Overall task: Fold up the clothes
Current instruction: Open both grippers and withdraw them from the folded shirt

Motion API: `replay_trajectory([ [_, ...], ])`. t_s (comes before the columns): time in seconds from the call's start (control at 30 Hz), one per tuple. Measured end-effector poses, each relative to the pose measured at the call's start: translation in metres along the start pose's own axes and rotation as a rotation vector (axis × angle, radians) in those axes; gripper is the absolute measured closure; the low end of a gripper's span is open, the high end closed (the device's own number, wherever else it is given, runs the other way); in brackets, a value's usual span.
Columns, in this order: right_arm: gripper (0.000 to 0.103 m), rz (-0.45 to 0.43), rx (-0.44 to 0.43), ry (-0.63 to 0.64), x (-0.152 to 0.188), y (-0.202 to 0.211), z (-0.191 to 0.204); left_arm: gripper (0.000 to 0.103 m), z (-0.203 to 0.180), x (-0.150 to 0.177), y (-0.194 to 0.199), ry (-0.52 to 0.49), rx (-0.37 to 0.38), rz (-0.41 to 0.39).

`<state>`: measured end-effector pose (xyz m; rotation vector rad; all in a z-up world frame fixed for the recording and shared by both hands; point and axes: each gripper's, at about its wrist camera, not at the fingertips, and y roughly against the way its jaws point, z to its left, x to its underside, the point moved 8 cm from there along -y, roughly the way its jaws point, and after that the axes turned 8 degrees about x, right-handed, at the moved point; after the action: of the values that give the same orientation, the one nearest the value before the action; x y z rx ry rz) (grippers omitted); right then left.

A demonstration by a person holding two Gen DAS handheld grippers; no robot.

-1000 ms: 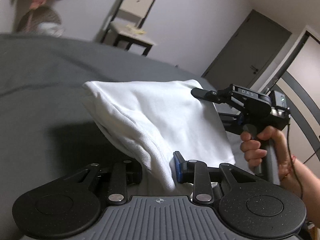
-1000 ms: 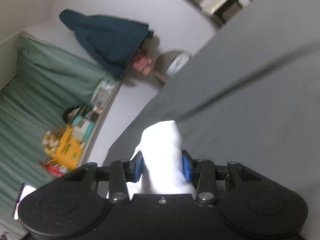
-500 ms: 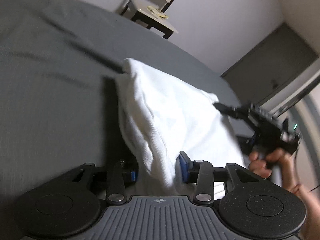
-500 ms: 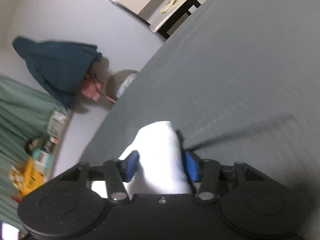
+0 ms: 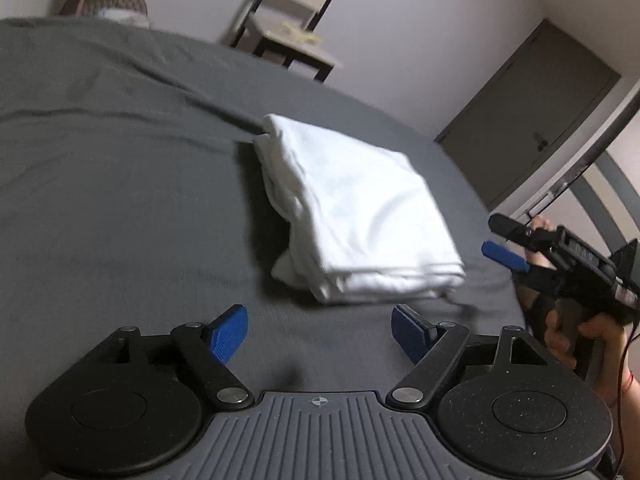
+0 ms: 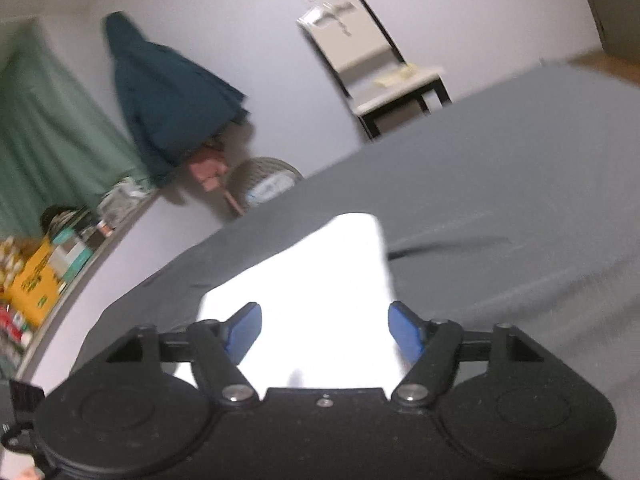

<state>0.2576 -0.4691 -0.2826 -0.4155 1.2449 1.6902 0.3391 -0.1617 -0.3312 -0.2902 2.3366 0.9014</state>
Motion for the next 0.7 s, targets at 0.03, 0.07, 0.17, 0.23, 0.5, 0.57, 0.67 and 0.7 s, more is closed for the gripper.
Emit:
replay_trajectory([
  [0.03, 0.025, -0.019, 0.013, 0.024, 0.007, 0.013, 0.01, 0.023, -0.005, 0.008, 0.011, -0.01, -0.018, -0.015],
  [0.07, 0.022, -0.04, 0.038, 0.043, 0.016, 0.025, 0.019, 0.022, -0.009, 0.007, 0.015, -0.025, -0.044, -0.028],
  [0.17, 0.003, -0.079, 0.136, 0.087, 0.037, 0.055, 0.035, 0.012, -0.022, 0.012, 0.036, -0.086, -0.136, -0.072],
  [0.23, 0.0, -0.073, 0.171, 0.125, 0.047, 0.066, 0.048, 0.012, -0.033, 0.02, 0.053, -0.133, -0.159, -0.102],
  [0.5, 0.0, -0.133, 0.219, 0.279, 0.064, 0.106, 0.077, 0.011, -0.076, 0.005, 0.077, -0.216, -0.383, -0.156],
  [0.57, 0.0, -0.122, 0.263, 0.291, 0.063, 0.105, 0.077, 0.011, -0.079, 0.0, 0.076, -0.224, -0.454, -0.149],
  [0.67, 0.0, -0.083, 0.332, 0.343, 0.062, 0.102, 0.074, 0.011, -0.083, -0.006, 0.075, -0.184, -0.49, -0.153],
  [0.7, 0.0, -0.069, 0.346, 0.365, 0.061, 0.101, 0.073, 0.011, -0.084, -0.009, 0.076, -0.151, -0.5, -0.156],
])
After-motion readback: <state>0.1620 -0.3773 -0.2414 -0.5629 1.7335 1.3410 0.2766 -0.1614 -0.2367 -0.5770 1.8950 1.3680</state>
